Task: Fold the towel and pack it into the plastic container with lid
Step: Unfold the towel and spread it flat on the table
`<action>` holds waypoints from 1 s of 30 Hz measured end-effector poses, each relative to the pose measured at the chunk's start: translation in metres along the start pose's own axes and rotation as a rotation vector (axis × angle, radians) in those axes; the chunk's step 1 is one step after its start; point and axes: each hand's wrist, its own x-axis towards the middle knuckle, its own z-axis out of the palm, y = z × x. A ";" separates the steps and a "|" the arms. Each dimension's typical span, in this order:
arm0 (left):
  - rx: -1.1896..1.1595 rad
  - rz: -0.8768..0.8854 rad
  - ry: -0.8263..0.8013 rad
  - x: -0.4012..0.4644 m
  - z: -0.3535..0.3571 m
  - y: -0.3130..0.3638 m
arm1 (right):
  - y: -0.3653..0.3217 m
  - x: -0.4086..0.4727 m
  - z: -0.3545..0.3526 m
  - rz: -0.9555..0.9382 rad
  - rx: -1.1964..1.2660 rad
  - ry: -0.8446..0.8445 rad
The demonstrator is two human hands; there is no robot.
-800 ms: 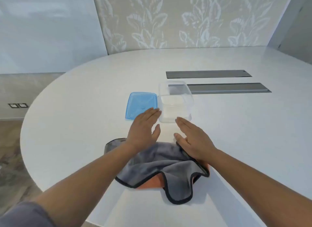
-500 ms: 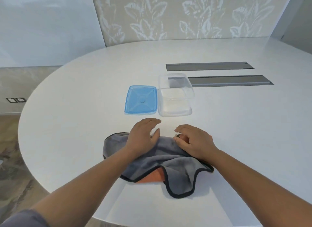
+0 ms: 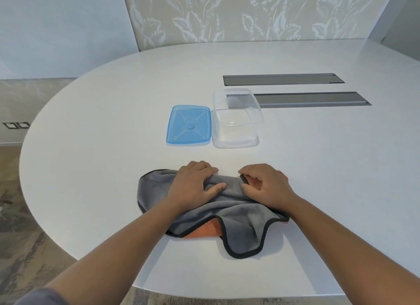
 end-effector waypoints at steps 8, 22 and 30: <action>-0.073 -0.022 0.040 0.000 -0.001 0.001 | 0.000 0.005 -0.002 0.084 0.014 -0.042; -0.248 -0.129 0.116 -0.012 -0.004 0.007 | 0.006 0.010 -0.008 0.323 0.401 0.043; -0.409 -0.001 -0.427 -0.014 -0.045 0.045 | 0.002 0.014 0.005 0.433 0.326 0.190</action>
